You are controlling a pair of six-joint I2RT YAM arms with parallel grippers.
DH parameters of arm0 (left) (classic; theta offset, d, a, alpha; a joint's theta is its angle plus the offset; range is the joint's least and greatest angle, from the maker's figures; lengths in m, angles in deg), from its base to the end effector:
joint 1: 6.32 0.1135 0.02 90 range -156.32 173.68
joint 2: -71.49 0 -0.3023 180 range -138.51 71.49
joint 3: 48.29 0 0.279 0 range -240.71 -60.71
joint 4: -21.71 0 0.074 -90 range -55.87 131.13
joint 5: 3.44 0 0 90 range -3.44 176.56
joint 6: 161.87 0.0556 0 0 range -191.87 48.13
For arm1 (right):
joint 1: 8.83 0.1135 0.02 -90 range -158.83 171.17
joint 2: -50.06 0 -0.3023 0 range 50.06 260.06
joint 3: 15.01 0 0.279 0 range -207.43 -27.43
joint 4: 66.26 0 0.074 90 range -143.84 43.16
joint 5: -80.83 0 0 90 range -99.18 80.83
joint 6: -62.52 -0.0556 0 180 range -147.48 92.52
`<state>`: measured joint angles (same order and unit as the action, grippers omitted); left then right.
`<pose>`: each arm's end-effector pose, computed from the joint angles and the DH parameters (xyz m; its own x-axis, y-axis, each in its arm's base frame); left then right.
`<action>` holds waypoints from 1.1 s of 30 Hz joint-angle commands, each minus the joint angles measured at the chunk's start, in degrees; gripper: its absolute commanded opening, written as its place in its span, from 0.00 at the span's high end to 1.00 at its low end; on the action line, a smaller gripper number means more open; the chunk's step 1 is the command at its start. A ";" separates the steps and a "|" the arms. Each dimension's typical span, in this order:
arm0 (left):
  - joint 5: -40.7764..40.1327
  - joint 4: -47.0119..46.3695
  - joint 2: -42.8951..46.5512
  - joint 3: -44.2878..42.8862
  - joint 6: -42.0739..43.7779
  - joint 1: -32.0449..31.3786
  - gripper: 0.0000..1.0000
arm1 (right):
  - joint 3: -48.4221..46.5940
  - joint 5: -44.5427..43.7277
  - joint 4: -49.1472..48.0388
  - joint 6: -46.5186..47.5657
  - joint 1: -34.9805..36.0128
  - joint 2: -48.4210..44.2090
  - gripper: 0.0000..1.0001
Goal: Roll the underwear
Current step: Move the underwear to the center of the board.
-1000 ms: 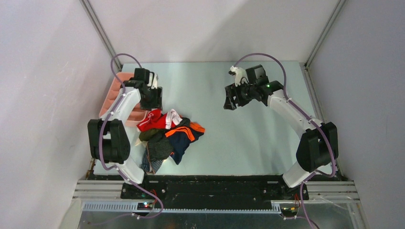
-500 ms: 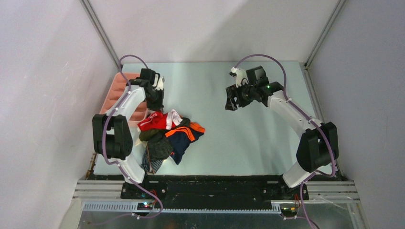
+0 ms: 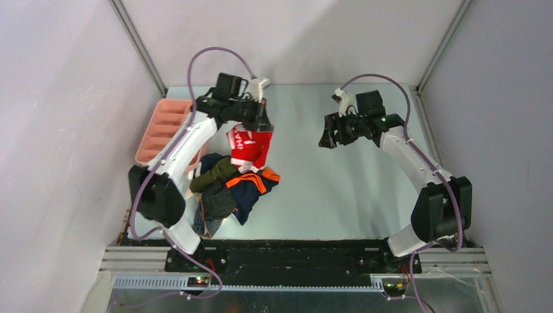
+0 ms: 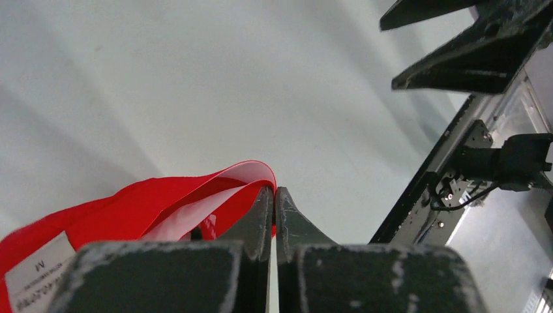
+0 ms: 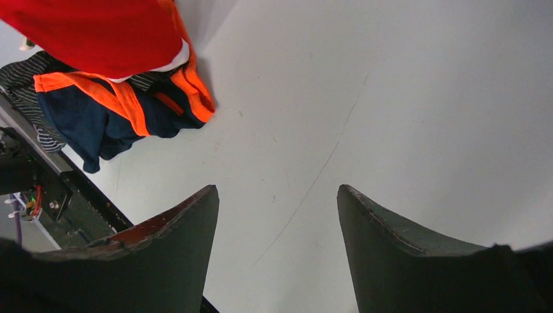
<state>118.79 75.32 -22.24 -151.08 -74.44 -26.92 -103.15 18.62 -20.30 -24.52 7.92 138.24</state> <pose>0.3653 -0.1690 0.3742 -0.6853 0.2171 -0.6951 0.6233 0.6685 -0.4057 0.3516 0.1329 0.3268 -0.6587 -0.2460 -0.7111 -0.5999 0.7421 0.2991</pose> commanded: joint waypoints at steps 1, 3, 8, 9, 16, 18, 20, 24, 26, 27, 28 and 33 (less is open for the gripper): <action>4.62 -2.89 -9.13 -7.19 0.36 -5.32 1.00 | 2.48 2.95 -0.94 -1.24 -1.51 -4.50 0.29; 4.91 -2.70 -14.64 -11.59 1.23 -8.29 1.00 | 3.92 3.07 -0.82 -1.41 -2.18 -5.70 0.28; 2.01 -17.97 -22.97 -13.56 -4.99 -13.06 0.47 | 7.31 3.10 0.60 -1.94 -5.11 -8.54 0.28; 0.40 -18.51 -23.49 -14.42 -6.13 -13.02 0.39 | 8.13 3.04 0.71 -2.06 -5.48 -9.10 0.29; -7.54 -10.13 -19.76 -18.69 -7.41 -5.42 0.23 | 10.46 -1.63 -3.18 -10.72 -6.81 -6.36 0.35; -9.13 -8.26 -16.95 -15.27 -6.95 -3.09 0.23 | 10.36 -4.53 -4.75 -15.34 -6.82 -3.32 0.37; -8.73 -6.26 -14.65 -11.75 -6.13 -1.00 0.24 | 9.52 -4.54 -5.94 -18.10 -6.73 0.35 0.40; -6.87 -0.58 -12.91 -9.17 -3.88 1.50 0.27 | 4.41 -4.08 -4.33 -18.73 -5.08 8.66 0.43; -6.52 -1.30 -12.01 -7.50 -4.16 1.91 0.29 | 1.26 -3.52 -2.96 -18.87 -4.12 12.44 0.43; -6.27 -2.30 -11.91 -6.78 -4.58 1.91 0.30 | 0.79 -3.53 -2.21 -19.29 -3.73 13.46 0.43; -5.80 -4.64 -12.13 -5.97 -5.63 1.85 0.31 | 0.15 -3.58 -1.92 -19.52 -3.56 15.19 0.44; -2.92 -8.03 -20.66 -11.46 -6.84 0.24 0.40 | 0.29 -3.36 -1.75 -21.51 -3.14 17.69 0.46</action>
<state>112.80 70.73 -37.70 -157.75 -80.12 -25.11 -100.75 15.14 -22.57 -43.51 4.51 155.40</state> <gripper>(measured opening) 0.630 0.546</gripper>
